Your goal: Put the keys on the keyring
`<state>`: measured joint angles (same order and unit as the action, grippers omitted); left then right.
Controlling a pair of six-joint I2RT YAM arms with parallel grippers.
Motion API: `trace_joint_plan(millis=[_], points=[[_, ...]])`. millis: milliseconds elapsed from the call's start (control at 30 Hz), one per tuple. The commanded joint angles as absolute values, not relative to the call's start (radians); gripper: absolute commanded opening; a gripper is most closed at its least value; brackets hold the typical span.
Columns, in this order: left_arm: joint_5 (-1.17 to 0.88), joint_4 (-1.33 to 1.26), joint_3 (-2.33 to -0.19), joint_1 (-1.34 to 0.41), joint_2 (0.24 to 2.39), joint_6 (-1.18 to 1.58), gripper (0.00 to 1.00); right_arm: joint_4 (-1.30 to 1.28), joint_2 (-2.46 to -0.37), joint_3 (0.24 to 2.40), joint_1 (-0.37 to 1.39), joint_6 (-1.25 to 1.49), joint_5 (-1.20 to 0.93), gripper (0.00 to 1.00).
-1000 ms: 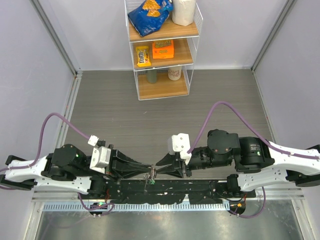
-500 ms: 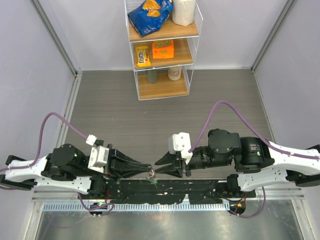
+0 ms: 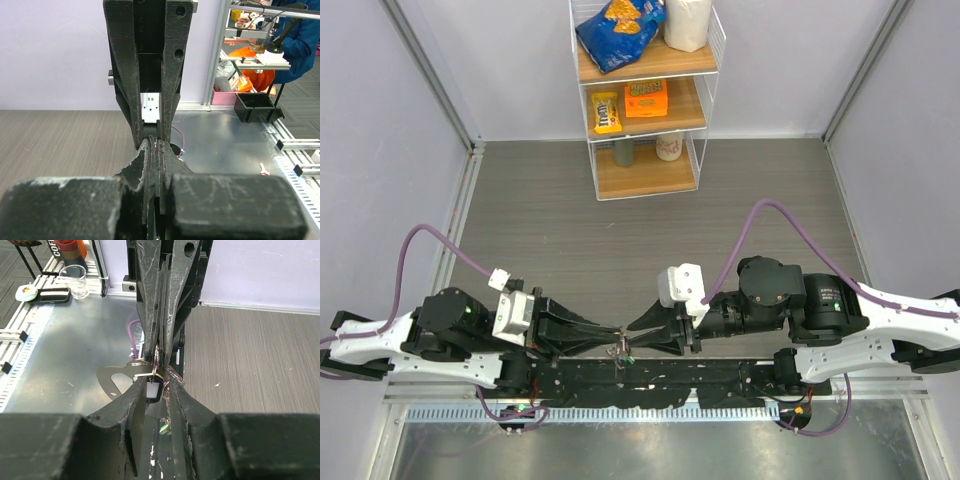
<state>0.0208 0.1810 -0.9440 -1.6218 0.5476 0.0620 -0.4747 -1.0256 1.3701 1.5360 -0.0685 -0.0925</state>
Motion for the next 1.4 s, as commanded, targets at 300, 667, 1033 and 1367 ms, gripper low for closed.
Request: trace_joint_plan(millis=[300, 667, 1033, 1367], points=[[0.006, 0.095, -0.942, -1.624, 0.534, 0.048, 0.0, -0.411, -1.045, 1.414, 1.536, -0.081, -0.101, 0.25], [0.005, 0.06, -0.922, -1.624, 0.52, 0.044, 0.0, -0.393, -1.046, 1.381, 1.536, -0.084, -0.117, 0.05], [0.005, 0.034, -0.911, -1.624, 0.512, 0.038, 0.0, -0.356, -1.038, 1.315, 1.536, -0.071, -0.149, 0.05], [0.017, 0.018, -0.907, -1.624, 0.511, 0.037, 0.0, -0.342, -1.025, 1.286, 1.536, -0.069, -0.158, 0.05]])
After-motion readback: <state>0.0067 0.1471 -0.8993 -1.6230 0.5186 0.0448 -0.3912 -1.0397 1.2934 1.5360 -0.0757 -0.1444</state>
